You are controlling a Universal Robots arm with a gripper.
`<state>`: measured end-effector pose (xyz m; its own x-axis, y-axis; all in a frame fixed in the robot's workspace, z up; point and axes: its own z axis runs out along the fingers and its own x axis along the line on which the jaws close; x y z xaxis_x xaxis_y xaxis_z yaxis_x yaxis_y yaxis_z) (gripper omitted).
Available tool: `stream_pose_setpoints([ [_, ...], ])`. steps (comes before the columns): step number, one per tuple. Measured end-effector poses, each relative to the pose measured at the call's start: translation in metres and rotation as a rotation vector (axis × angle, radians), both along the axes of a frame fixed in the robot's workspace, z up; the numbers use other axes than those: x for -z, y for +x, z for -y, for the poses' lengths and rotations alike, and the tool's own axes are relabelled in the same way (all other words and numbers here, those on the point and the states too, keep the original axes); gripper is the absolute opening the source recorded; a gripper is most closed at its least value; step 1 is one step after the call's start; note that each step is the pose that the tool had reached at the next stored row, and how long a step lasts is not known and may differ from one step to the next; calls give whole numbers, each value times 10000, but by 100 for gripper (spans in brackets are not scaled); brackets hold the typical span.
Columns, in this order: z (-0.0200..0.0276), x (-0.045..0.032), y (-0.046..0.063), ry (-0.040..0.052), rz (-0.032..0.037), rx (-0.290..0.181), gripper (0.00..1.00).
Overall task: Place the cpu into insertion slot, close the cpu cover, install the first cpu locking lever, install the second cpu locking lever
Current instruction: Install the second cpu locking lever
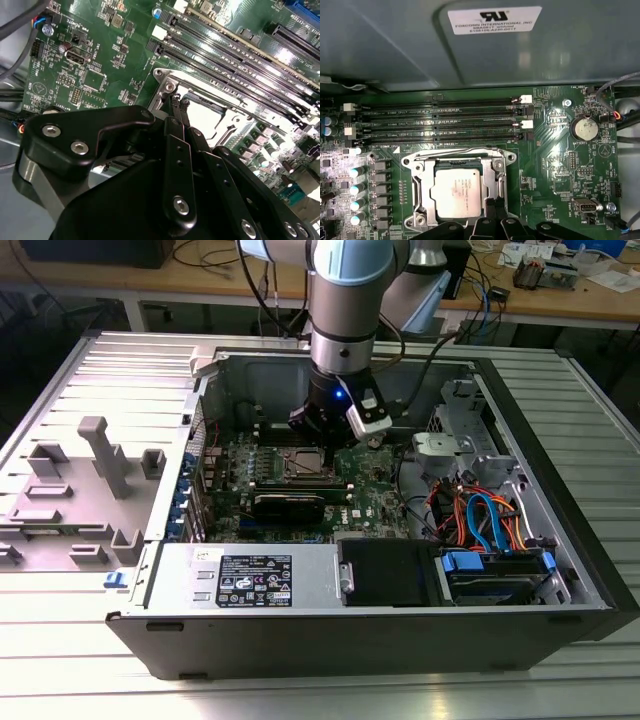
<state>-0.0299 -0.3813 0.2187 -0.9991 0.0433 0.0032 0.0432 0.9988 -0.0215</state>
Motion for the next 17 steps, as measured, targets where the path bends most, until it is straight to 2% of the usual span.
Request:
stream_pose_setpoints([
  [8,81,0,0,-1,0,0,11],
  [15,108,-13,1,0,0,-2,11],
  [17,164,-13,0,0,0,0,11],
])
